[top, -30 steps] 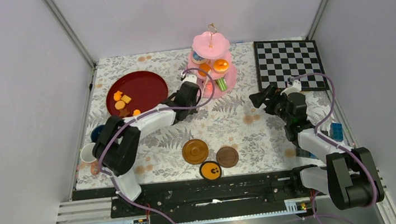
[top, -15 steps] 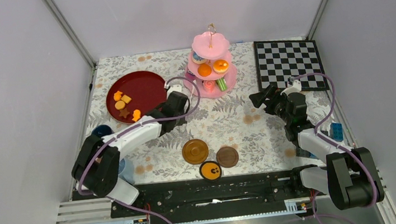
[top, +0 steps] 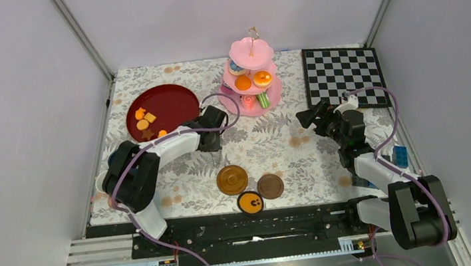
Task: Serve the afternoon tea
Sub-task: Adjust the clamp at the center of the board, then pick up the clamp from the center of the board.
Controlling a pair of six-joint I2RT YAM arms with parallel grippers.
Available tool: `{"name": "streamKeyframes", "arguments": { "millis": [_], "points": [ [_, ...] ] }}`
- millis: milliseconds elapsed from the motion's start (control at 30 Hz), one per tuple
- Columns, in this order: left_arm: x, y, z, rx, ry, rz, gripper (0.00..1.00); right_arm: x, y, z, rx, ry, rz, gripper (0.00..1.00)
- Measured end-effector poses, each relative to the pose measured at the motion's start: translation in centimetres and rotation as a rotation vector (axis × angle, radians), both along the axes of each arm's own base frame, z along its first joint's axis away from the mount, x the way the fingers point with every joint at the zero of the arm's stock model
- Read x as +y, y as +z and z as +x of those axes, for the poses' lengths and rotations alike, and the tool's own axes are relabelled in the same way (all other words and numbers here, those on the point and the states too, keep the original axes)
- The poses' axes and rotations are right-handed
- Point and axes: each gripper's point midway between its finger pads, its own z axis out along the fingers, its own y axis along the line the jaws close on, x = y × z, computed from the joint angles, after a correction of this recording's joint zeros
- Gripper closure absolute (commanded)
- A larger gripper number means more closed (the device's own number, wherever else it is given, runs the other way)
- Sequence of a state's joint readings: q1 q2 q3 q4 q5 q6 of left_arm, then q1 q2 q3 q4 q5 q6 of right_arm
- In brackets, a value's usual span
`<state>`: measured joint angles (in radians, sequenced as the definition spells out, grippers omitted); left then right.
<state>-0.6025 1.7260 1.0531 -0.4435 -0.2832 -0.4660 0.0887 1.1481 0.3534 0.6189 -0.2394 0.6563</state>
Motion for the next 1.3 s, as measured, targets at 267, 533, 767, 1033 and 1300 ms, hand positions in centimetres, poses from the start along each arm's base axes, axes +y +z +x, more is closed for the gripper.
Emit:
{"name": "streamKeyframes", "arguments": {
  "millis": [267,533,767,1033,1300],
  "points": [
    [0.3,0.3,0.5,-0.02,-0.008,-0.006,0.52,0.2,0.0,-0.1,0.0,0.009,0.003,0.02],
    [1.3,3.0,-1.2,-0.108,0.026,-0.084,0.2,0.3,0.1,-0.1,0.0,0.014,0.009,0.02],
    [0.7,4.2,-1.8,-0.264,0.035,-0.137,0.01,0.3,0.2,-0.1,-0.008,0.014,0.012,0.02],
    [-0.1,1.4,-3.6,-0.461,-0.014,-0.046,0.02,0.3,0.1,-0.1,-0.01,0.014,0.013,0.02],
    [0.2,-0.9,-1.9,-0.576,0.016,0.011,0.11,0.3,-0.2,-0.3,-0.002,0.014,0.013,0.02]
  ]
}}
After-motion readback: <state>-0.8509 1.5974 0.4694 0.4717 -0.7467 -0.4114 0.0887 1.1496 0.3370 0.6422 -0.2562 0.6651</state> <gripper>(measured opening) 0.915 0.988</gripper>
